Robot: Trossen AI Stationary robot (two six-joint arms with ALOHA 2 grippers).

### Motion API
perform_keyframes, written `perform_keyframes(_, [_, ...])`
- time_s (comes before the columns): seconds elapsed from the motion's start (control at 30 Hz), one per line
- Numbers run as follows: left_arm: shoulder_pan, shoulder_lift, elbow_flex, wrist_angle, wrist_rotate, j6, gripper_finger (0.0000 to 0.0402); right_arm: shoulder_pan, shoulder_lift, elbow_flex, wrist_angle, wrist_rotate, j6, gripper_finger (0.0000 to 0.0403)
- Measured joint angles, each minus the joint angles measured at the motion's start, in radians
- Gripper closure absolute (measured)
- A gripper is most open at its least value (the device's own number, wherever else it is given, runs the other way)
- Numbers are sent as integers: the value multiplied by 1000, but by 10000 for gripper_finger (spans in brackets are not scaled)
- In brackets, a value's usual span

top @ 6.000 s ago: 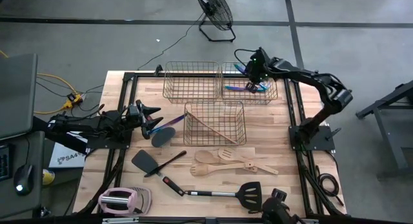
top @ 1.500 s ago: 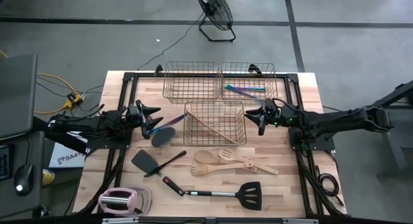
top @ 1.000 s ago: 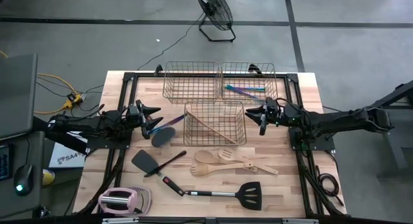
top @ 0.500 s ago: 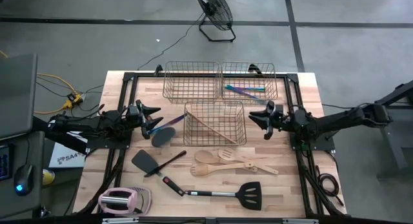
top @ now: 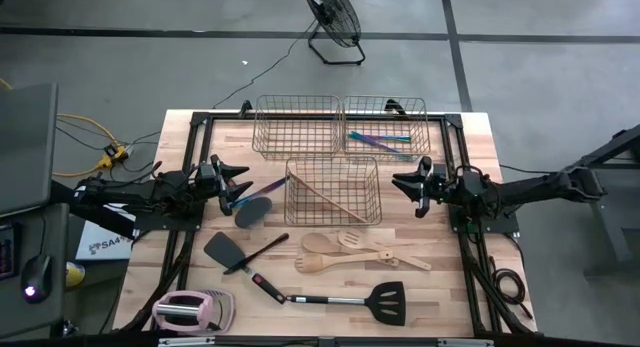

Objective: Pick & Place Kitchen Items
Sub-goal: Put the blue table knife into the top right wire basket

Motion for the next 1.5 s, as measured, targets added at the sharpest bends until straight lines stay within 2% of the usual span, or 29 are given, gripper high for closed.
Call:
perform_keyframes(0.3, [0,0,0,0,0,0,171,0,-180,-1,-225,-8,-16,325])
perform_keyframes(0.6, [0,0,0,0,0,0,171,0,-289,-1,-368,-104,-27,325])
perform_keyframes(1.0, [0,0,0,0,0,0,171,0,-311,-2,-487,-146,-66,325])
perform_keyframes(1.23, [0,0,0,0,0,-16,171,0,-310,-3,-515,-51,-57,325])
perform_keyframes(1.5, [0,0,0,0,0,-60,171,0,-310,-3,-513,-52,-60,325])
